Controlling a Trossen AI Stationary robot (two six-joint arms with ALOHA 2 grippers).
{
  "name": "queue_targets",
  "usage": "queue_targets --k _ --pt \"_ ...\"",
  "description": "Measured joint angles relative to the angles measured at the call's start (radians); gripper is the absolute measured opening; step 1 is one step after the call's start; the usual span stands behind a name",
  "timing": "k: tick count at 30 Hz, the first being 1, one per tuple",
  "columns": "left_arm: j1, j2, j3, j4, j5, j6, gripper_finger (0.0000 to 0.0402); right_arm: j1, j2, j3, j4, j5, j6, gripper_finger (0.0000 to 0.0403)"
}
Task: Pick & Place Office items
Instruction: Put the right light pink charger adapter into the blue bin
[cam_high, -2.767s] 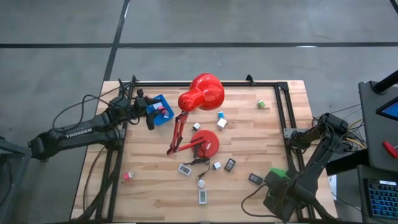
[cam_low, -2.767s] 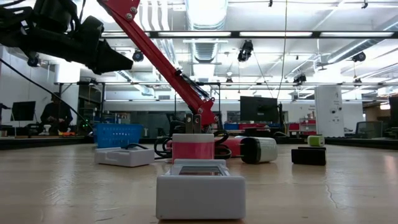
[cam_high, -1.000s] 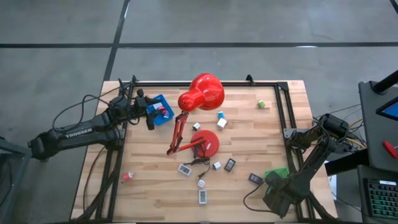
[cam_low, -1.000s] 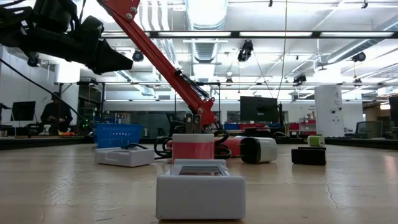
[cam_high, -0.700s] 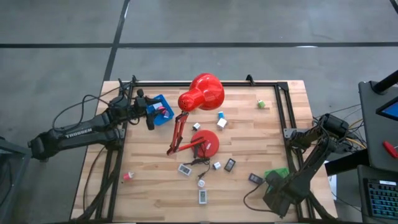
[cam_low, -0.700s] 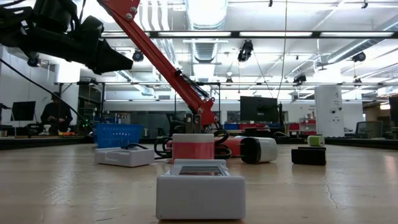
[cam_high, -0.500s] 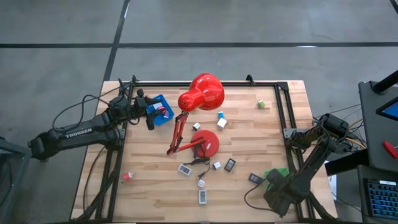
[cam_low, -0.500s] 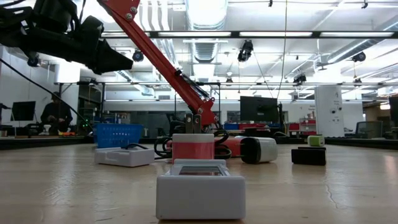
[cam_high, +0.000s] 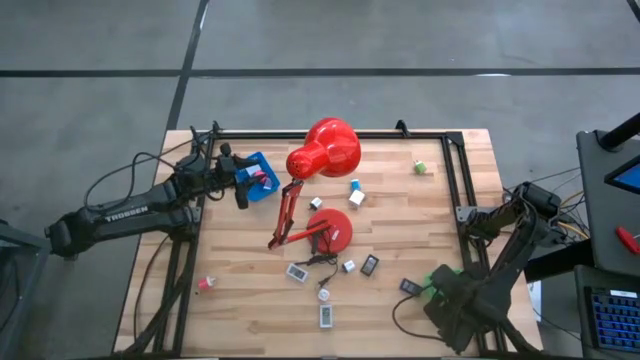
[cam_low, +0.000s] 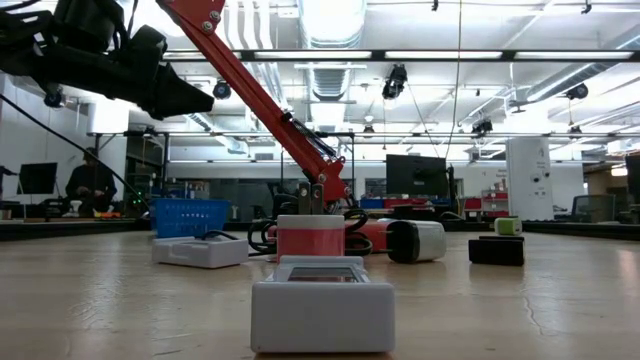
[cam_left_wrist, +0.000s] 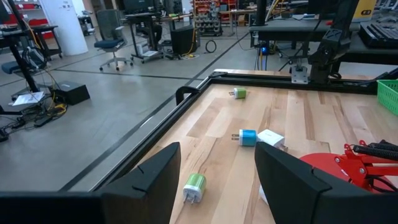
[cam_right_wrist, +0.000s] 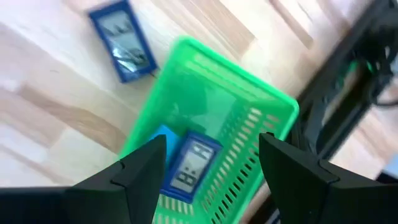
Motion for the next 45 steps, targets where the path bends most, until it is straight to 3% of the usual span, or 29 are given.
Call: queue_targets --k 13,21,23,28,30,36,41,45 --pt "0.0 0.0 0.0 0.0 -0.001 0.003 0.021 -0.116 0.005 0.055 0.01 0.256 -0.303 0.0249" --pt "0.0 0.0 0.0 -0.002 0.011 0.003 0.021 -0.184 0.005 0.054 0.119 0.379 -0.505 0.0249" --pt "0.001 0.0 0.0 -0.015 0.069 0.004 0.021 -0.197 0.005 0.054 0.138 0.409 -0.545 0.0249" --pt "-0.01 0.02 0.0 -0.038 0.385 0.027 0.021 -0.219 0.005 0.054 0.153 0.443 -0.615 0.0249" --pt "-0.031 0.037 0.0 -0.031 0.46 0.041 0.021 -0.223 0.005 0.054 0.163 0.461 -0.635 0.0249" --pt "-0.148 0.105 0.0 0.038 0.461 0.039 0.021 -0.224 0.005 0.05 0.202 0.539 -0.678 0.0249" --pt "-0.268 0.183 0.0 0.059 0.338 0.033 0.021 -0.224 0.005 0.028 0.273 0.595 -0.733 0.0249" --pt "-0.322 0.23 0.0 -0.017 0.257 0.017 0.021 -0.224 0.005 0.004 0.318 0.61 -0.746 0.0249"
